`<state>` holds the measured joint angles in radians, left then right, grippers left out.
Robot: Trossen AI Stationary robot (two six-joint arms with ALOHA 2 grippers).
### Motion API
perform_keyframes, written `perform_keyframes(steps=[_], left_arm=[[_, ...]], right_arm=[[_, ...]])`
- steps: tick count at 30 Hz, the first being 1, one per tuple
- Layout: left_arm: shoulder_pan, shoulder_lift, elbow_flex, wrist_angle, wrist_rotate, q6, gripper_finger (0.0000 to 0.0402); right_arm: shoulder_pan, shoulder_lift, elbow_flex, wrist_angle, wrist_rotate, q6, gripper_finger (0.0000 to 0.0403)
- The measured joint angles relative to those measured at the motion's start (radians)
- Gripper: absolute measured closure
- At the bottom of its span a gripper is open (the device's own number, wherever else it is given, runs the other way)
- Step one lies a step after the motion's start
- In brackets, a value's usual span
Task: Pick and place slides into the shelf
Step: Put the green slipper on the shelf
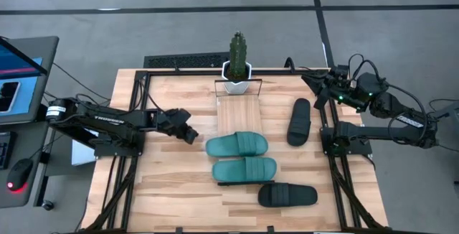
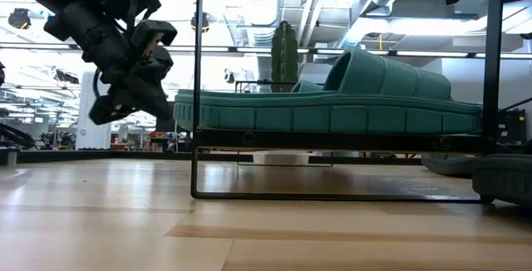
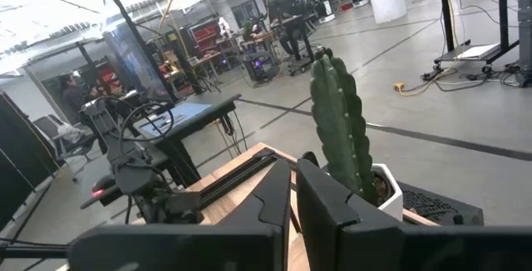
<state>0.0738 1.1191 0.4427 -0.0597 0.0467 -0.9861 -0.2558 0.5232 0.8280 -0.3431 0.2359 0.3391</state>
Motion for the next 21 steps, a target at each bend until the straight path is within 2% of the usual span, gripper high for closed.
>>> perform_keyframes(steps=[4, 9, 21], left_arm=[[0.0, 0.0, 0.0, 0.034, -0.034, 0.111, 0.0401], [0.0, 0.029, 0.0, 0.07, -0.017, 0.252, 0.0401], [-0.003, 0.207, 0.103, 0.103, 0.047, 0.381, 0.0401]], right_arm=[[0.0, 0.0, 0.0, 0.0, 0.0, -0.007, 0.0394], [0.0, 0.0, 0.0, 0.0, 0.0, -0.01, 0.0394], [0.0, 0.0, 0.0, 0.0, 0.0, -0.009, 0.0395]])
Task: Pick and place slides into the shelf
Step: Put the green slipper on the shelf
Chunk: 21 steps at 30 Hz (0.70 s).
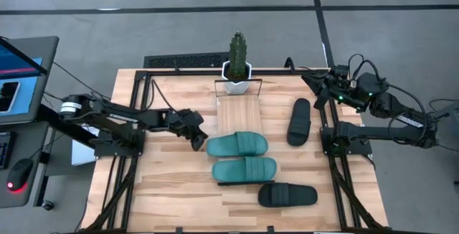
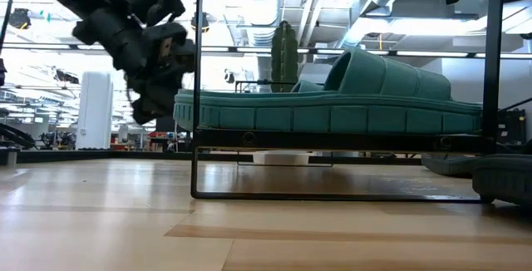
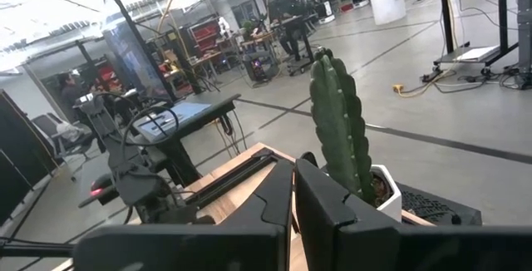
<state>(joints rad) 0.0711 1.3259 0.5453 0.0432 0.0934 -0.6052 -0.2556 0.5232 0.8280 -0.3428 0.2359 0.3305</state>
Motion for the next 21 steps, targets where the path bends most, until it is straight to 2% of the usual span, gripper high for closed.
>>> perform_keyframes(steps=[21], left_arm=[[0.0, 0.019, 0.029, 0.004, 0.083, 0.096, 0.0401]], right_arm=[[0.0, 0.0, 0.0, 0.0, 0.0, 0.001, 0.0395]])
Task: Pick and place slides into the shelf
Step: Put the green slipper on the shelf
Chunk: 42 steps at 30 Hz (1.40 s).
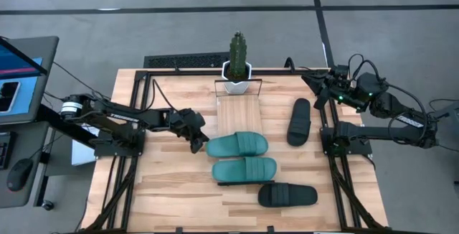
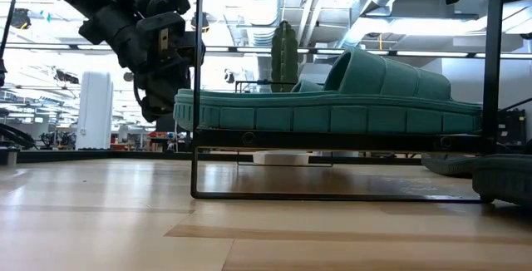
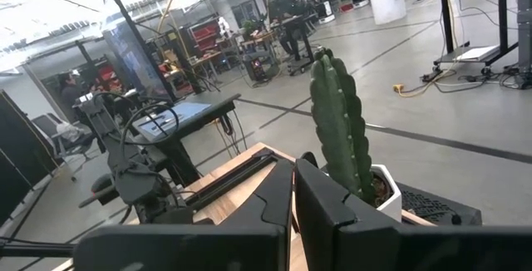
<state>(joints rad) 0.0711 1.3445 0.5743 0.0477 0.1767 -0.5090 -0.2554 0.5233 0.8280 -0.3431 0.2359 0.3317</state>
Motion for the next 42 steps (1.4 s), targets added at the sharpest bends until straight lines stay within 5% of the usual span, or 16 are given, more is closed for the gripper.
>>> perform_keyframes(steps=[27, 36, 42], left_arm=[[-0.017, -0.001, 0.0, 0.086, 0.079, 0.06, 0.0401], [-0.021, -0.015, 0.0, 0.069, -0.001, 0.062, 0.0401], [-0.028, -0.116, -0.001, -0.111, -0.032, 0.061, 0.0401]], right_arm=[[0.0, 0.0, 0.0, 0.0, -0.009, 0.009, 0.0395], [0.0, 0.032, 0.001, -0.036, -0.17, 0.019, 0.0395], [0.003, 0.105, 0.001, -0.212, -0.235, 0.027, 0.0395]])
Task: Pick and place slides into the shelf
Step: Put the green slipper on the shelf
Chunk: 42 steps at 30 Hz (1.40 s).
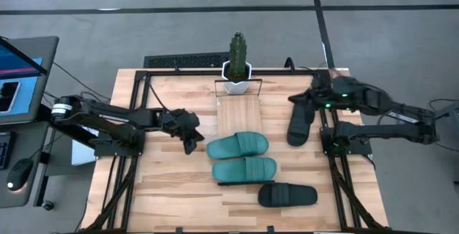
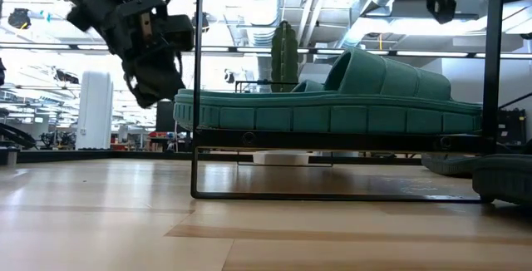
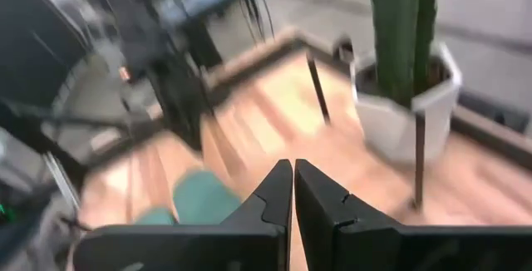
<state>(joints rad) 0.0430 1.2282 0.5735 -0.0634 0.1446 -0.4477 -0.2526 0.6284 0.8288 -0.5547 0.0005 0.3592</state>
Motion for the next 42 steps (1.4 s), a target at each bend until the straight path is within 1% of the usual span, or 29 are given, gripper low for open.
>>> perform_keyframes(steps=[3, 5, 8, 12, 15, 21, 26, 32, 39, 42], left_arm=[[-0.008, -0.07, 0.0, -0.07, -0.079, 0.0, 0.0401], [-0.01, -0.108, 0.0, -0.083, -0.126, -0.003, 0.0401], [-0.01, -0.16, 0.0, -0.124, -0.167, -0.01, 0.0401], [-0.01, -0.192, 0.0, -0.178, -0.202, -0.011, 0.0401], [-0.01, -0.195, 0.0, -0.204, -0.209, -0.011, 0.0401], [-0.01, -0.196, 0.0, -0.205, -0.21, -0.011, 0.0401], [-0.01, -0.196, 0.0, -0.276, -0.238, -0.012, 0.0401], [-0.01, -0.196, 0.0, -0.35, -0.249, -0.019, 0.0401], [-0.01, -0.196, 0.0, -0.355, -0.247, -0.019, 0.0401], [-0.01, -0.196, 0.0, -0.356, -0.247, -0.019, 0.0401]], right_arm=[[0.017, 0.062, 0.0, -0.065, 0.0, 0.0, 0.0396], [0.034, 0.101, -0.001, -0.09, 0.0, -0.001, 0.0399], [0.063, 0.159, 0.0, -0.12, 0.0, 0.0, 0.0402], [0.101, 0.248, 0.0, -0.132, 0.021, 0.007, 0.0402], [0.121, 0.32, 0.0, -0.132, 0.03, 0.007, 0.0402], [0.122, 0.468, -0.001, -0.119, 0.03, 0.007, 0.0403], [0.129, 0.576, 0.0, -0.072, 0.026, -0.002, 0.0403], [0.146, 0.663, -0.001, -0.035, 0.022, -0.059, 0.0403], [0.17, 0.741, 0.0, -0.023, 0.022, -0.145, 0.0403], [0.174, 0.766, 0.0, 0.002, 0.005, -0.159, 0.0403]])
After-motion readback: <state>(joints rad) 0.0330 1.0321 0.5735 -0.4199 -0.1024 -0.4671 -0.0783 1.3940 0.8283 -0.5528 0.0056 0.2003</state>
